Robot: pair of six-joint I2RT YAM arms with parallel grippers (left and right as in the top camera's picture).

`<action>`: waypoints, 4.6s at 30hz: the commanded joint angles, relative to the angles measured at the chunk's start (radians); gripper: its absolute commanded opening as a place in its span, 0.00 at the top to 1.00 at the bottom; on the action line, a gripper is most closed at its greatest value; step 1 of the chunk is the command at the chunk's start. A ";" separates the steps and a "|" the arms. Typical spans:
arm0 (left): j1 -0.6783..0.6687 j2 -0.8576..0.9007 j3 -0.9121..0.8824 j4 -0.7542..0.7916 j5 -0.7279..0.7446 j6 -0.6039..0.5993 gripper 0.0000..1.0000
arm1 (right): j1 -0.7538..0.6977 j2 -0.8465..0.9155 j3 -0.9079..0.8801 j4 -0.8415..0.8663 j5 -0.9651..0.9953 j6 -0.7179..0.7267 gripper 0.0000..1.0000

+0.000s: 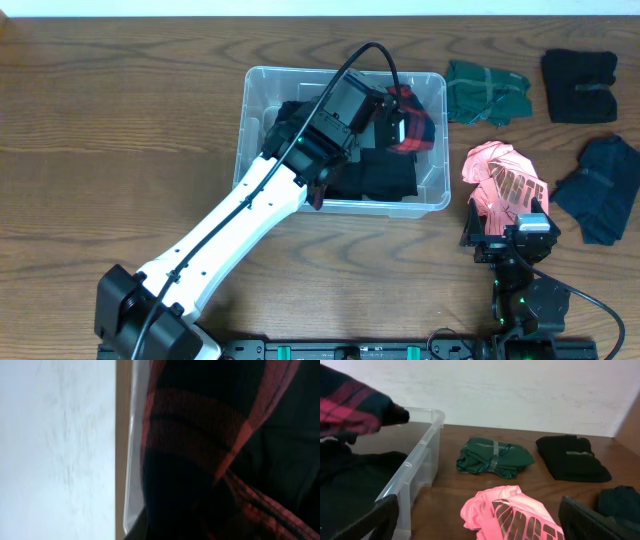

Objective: Pack container
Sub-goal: 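Carry the plaid shirt over the bin and lay it on the black garment, then release the plaid shirt and retract the left gripper to the left side, then grasp the pink printed shirt with the right gripper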

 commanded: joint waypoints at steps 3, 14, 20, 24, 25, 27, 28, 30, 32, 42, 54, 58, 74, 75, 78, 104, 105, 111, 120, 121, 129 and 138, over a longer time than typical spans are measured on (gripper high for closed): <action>0.016 -0.006 0.010 0.009 0.075 0.217 0.94 | -0.007 -0.006 -0.002 -0.003 -0.007 -0.012 0.01; 0.017 0.051 0.010 0.156 0.074 0.374 0.94 | -0.007 -0.006 -0.002 -0.003 -0.007 -0.012 0.01; 0.055 0.084 0.010 0.140 0.074 0.373 0.94 | -0.007 -0.006 -0.002 -0.003 -0.007 -0.012 0.01; 0.081 0.093 0.008 0.102 0.083 0.373 0.94 | -0.007 -0.006 -0.002 -0.003 -0.007 -0.012 0.01; 0.081 0.093 0.008 0.093 0.095 0.373 0.94 | -0.007 -0.006 -0.002 -0.003 -0.007 -0.012 0.01; 0.079 0.093 0.008 0.065 0.129 0.372 0.94 | -0.007 -0.006 -0.002 -0.003 -0.007 -0.012 0.01; 0.076 0.093 0.008 0.051 0.137 0.372 0.93 | -0.007 -0.006 -0.002 -0.003 -0.007 -0.012 0.01; 0.065 0.093 0.008 0.016 0.154 0.349 0.78 | -0.007 -0.006 -0.002 -0.003 -0.007 -0.012 0.01; 0.050 0.093 0.008 -0.008 0.185 0.298 0.64 | -0.007 -0.006 -0.002 -0.003 -0.007 -0.012 0.01; -0.043 0.084 0.011 -0.069 0.206 -0.024 0.39 | -0.007 -0.006 -0.002 -0.003 -0.007 -0.012 0.01; 0.001 0.013 0.010 -0.053 0.206 -0.933 0.80 | -0.007 -0.006 -0.002 -0.003 -0.007 -0.012 0.01; 0.047 0.022 0.002 -0.065 0.206 -1.078 0.94 | -0.007 -0.006 -0.002 -0.003 -0.007 -0.012 0.01; 0.063 0.193 -0.070 -0.174 0.266 -1.259 0.94 | -0.007 -0.006 -0.002 -0.003 -0.007 -0.012 0.01; 0.063 0.212 -0.076 -0.161 0.265 -1.259 0.94 | -0.007 -0.006 -0.002 -0.003 -0.007 -0.012 0.01; 0.063 0.280 -0.082 -0.138 0.237 -1.255 0.94 | -0.007 -0.006 -0.002 -0.003 -0.007 -0.012 0.01; 0.156 -0.073 -0.052 -0.212 0.208 -1.224 0.64 | -0.007 -0.006 -0.002 -0.003 -0.007 -0.012 0.01; 0.167 -0.103 -0.052 -0.216 0.207 -1.224 0.61 | -0.007 -0.006 -0.002 -0.003 -0.007 -0.012 0.01; 0.331 -0.203 -0.052 -0.282 0.205 -1.198 0.41 | -0.007 -0.006 -0.002 -0.003 -0.007 -0.012 0.01; 0.665 -0.174 -0.067 -0.327 0.206 -1.198 0.02 | -0.007 -0.006 -0.002 -0.003 -0.007 -0.012 0.01; 0.694 -0.165 -0.067 -0.326 0.206 -1.198 0.02 | -0.007 -0.006 -0.002 -0.003 -0.007 -0.012 0.01; 0.845 -0.068 -0.067 -0.320 0.327 -1.198 0.02 | -0.007 -0.006 -0.002 0.013 -0.008 -0.012 0.01; 0.934 0.109 -0.067 -0.320 0.392 -1.199 0.02 | -0.014 0.016 0.067 0.191 -0.010 0.299 0.01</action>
